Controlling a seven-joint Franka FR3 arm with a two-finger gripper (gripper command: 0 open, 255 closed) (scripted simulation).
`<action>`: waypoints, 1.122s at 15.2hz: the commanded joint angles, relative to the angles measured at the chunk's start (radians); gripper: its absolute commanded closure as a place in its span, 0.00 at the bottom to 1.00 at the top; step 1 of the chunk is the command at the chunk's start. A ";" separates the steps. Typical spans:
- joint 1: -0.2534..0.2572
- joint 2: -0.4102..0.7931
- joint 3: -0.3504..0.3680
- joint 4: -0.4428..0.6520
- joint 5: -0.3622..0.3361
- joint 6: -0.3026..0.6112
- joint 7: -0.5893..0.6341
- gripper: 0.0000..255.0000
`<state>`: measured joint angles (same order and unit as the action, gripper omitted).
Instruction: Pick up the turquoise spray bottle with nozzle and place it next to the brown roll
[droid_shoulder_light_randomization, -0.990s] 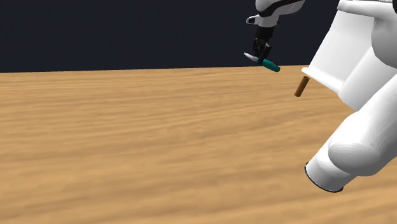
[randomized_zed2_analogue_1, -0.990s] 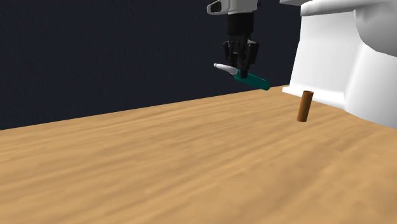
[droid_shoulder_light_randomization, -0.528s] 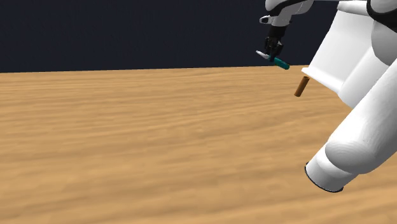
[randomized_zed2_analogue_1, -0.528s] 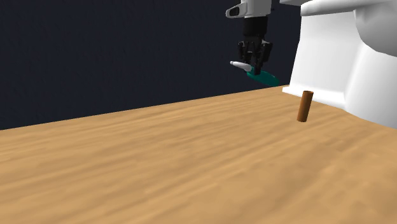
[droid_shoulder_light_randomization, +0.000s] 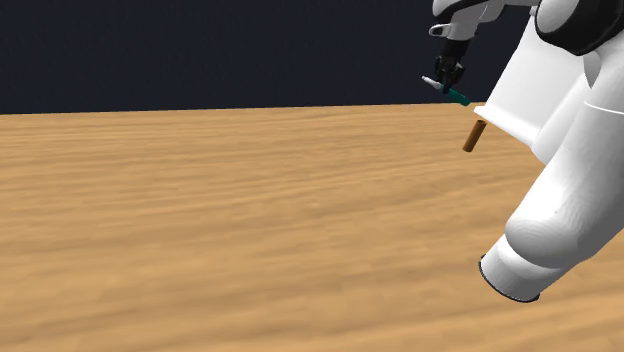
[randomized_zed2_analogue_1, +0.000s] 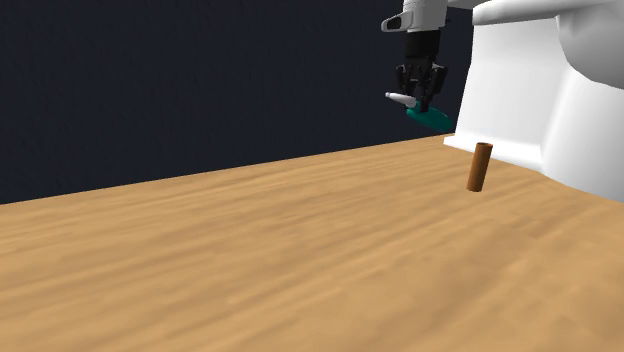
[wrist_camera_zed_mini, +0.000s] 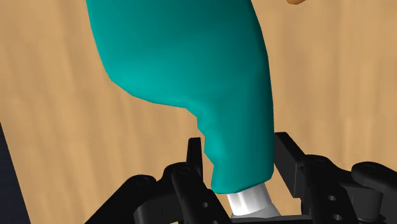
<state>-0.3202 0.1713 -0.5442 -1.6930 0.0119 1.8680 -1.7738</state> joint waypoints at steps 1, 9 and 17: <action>-0.009 0.015 -0.003 -0.006 0.009 0.020 -0.015 1.00; -0.010 0.035 0.001 -0.091 0.020 0.122 -0.017 1.00; -0.015 0.069 0.007 -0.159 0.040 0.220 -0.025 1.00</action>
<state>-0.3355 0.2364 -0.5387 -1.8446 0.0498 2.0761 -1.7992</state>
